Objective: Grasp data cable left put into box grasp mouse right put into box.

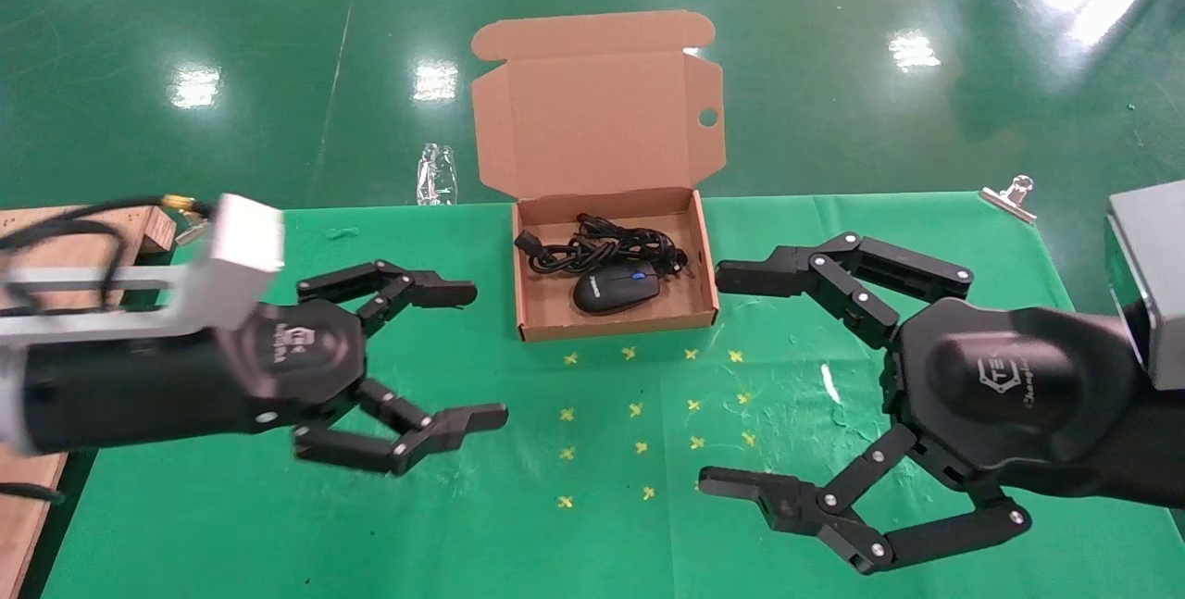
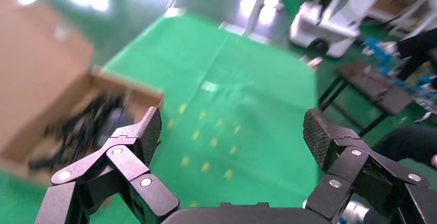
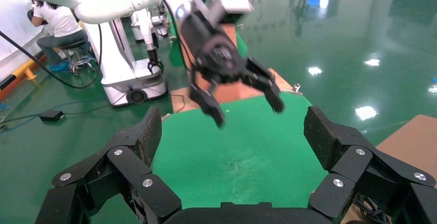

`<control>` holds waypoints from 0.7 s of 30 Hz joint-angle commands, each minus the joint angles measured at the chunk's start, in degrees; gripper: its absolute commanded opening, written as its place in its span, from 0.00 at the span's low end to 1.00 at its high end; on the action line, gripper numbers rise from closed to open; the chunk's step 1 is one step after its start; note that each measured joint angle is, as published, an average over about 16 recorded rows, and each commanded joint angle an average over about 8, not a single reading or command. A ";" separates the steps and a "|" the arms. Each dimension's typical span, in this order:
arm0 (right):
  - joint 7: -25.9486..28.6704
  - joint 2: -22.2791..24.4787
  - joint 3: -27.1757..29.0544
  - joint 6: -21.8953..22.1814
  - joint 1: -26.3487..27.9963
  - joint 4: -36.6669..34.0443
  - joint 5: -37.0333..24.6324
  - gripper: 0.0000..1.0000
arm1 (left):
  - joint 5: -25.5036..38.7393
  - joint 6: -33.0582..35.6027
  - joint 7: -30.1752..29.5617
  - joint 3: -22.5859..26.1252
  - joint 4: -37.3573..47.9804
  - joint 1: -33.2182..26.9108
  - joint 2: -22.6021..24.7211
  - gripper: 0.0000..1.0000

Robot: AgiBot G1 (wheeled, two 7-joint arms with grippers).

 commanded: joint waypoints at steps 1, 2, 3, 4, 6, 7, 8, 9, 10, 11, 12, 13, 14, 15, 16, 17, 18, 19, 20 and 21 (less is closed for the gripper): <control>0.00 0.00 -0.01 0.00 0.00 0.00 0.01 1.00 | -3.60 1.64 2.23 -1.50 -0.53 0.96 -0.76 1.00; -0.01 0.01 -0.01 0.01 0.00 0.00 0.01 1.00 | -5.44 2.47 3.37 -2.27 -0.80 1.45 -1.15 1.00; -0.01 0.01 -0.02 0.01 0.00 0.00 0.01 1.00 | -7.26 3.30 4.50 -3.03 -1.07 1.94 -1.53 1.00; -0.01 0.01 -0.02 0.01 0.00 0.00 0.01 1.00 | -8.75 3.97 5.43 -3.65 -1.29 2.34 -1.85 1.00; -0.01 0.02 -0.02 0.01 0.00 0.00 0.03 1.00 | -11.58 5.24 7.14 -4.82 -1.70 3.08 -2.43 1.00; -0.02 0.03 -0.02 0.00 -0.01 0.00 0.04 1.00 | -13.04 5.87 7.92 -5.41 -1.91 3.44 -2.72 1.00; -0.02 0.03 -0.02 0.00 -0.02 0.00 0.06 1.00 | -14.30 6.41 8.55 -5.93 -2.09 3.76 -2.97 1.00; -0.02 0.04 -0.02 -0.01 -0.02 0.00 0.07 1.00 | -15.34 6.85 9.04 -6.35 -2.23 4.02 -3.18 1.00; -0.02 0.05 -0.01 -0.01 -0.03 0.00 0.08 1.00 | -16.07 7.17 9.35 -6.64 -2.34 4.21 -3.33 1.00; -0.02 0.05 -0.01 -0.02 -0.03 0.00 0.09 1.00 | -16.57 7.37 9.52 -6.83 -2.40 4.33 -3.43 1.00; -0.03 0.06 -0.01 -0.02 -0.04 0.00 0.10 1.00 | -17.10 7.60 9.71 -7.04 -2.48 4.47 -3.53 1.00; -0.03 0.06 -0.01 -0.02 -0.04 -0.01 0.11 1.00 | -17.65 7.83 9.94 -7.26 -2.55 4.61 -3.64 1.00; -0.03 0.06 -0.01 -0.02 -0.04 -0.01 0.10 1.00 | -17.59 7.80 9.82 -7.23 -2.55 4.60 -3.64 1.00; -0.03 0.06 -0.02 -0.01 -0.04 -0.01 0.10 1.00 | -17.37 7.72 9.72 -7.15 -2.52 4.56 -3.60 1.00; -0.03 0.05 -0.02 -0.01 -0.03 -0.01 0.09 1.00 | -17.11 7.62 9.61 -7.04 -2.48 4.51 -3.56 1.00; -0.03 0.05 -0.02 -0.01 -0.03 -0.01 0.09 1.00 | -16.85 7.51 9.51 -6.94 -2.45 4.45 -3.51 1.00; -0.02 0.05 -0.03 0.00 -0.03 -0.01 0.09 1.00 | -16.60 7.40 9.43 -6.84 -2.41 4.39 -3.46 1.00; -0.02 0.04 -0.03 0.00 -0.02 -0.01 0.08 1.00 | -16.36 7.30 9.35 -6.74 -2.37 4.33 -3.42 1.00; -0.02 0.04 -0.03 0.00 -0.02 -0.01 0.08 1.00 | -16.13 7.21 9.27 -6.65 -2.34 4.28 -3.37 1.00; -0.02 0.04 -0.03 0.00 -0.02 -0.01 0.08 1.00 | -15.94 7.13 9.20 -6.57 -2.31 4.23 -3.33 1.00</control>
